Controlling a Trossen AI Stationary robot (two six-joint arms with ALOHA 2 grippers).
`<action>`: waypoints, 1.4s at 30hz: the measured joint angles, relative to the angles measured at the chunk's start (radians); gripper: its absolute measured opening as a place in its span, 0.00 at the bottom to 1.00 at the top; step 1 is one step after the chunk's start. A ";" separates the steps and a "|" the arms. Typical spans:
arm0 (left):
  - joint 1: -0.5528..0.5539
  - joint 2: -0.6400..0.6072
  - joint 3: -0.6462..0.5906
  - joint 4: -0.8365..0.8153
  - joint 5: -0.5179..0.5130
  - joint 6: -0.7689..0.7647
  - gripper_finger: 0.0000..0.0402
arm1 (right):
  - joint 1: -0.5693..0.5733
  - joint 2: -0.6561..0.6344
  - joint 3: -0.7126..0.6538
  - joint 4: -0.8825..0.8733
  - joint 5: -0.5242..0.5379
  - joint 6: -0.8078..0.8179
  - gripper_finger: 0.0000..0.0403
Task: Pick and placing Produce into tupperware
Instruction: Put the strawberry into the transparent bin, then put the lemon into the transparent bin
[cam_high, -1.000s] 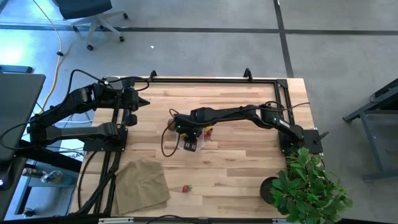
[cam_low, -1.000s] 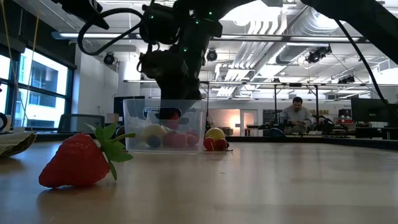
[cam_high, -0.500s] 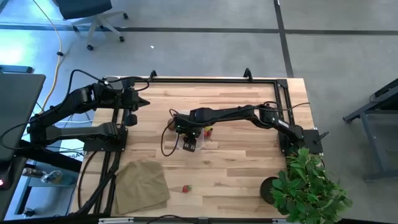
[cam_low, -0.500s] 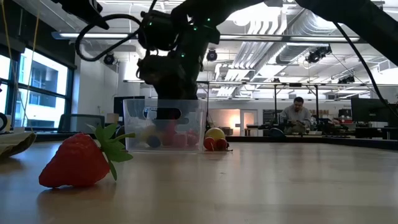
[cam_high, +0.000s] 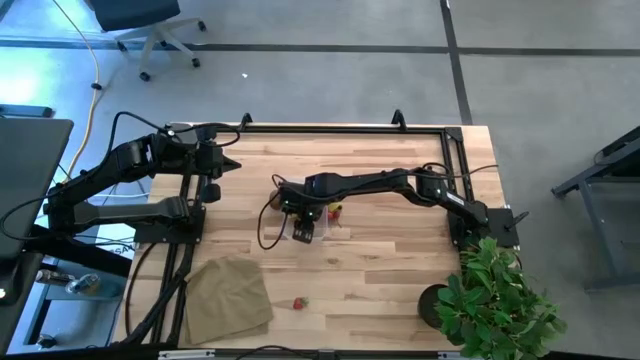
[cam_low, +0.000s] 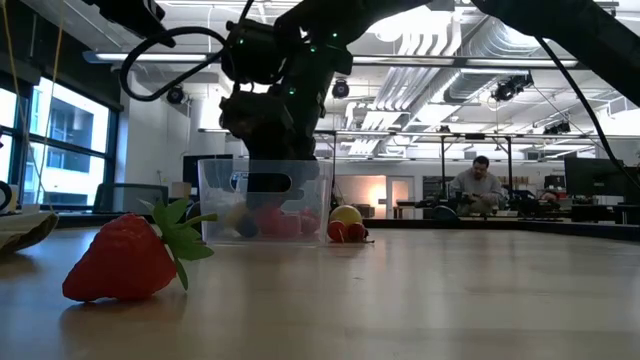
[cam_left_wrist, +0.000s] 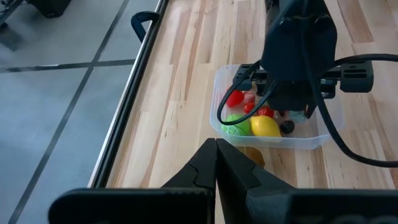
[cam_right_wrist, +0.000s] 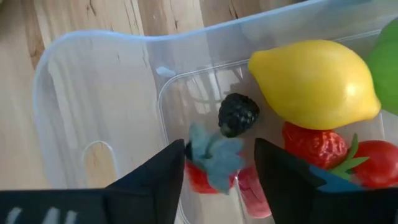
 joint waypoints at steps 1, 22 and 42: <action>0.000 0.000 0.000 0.000 0.000 0.000 0.00 | 0.000 0.000 0.000 0.000 0.000 -0.002 0.48; 0.000 0.000 0.000 0.000 0.000 0.000 0.00 | -0.013 -0.023 0.091 -0.056 0.086 -0.023 0.56; 0.000 0.000 0.000 0.000 0.000 0.000 0.00 | -0.099 -0.073 0.287 -0.237 0.171 0.020 0.56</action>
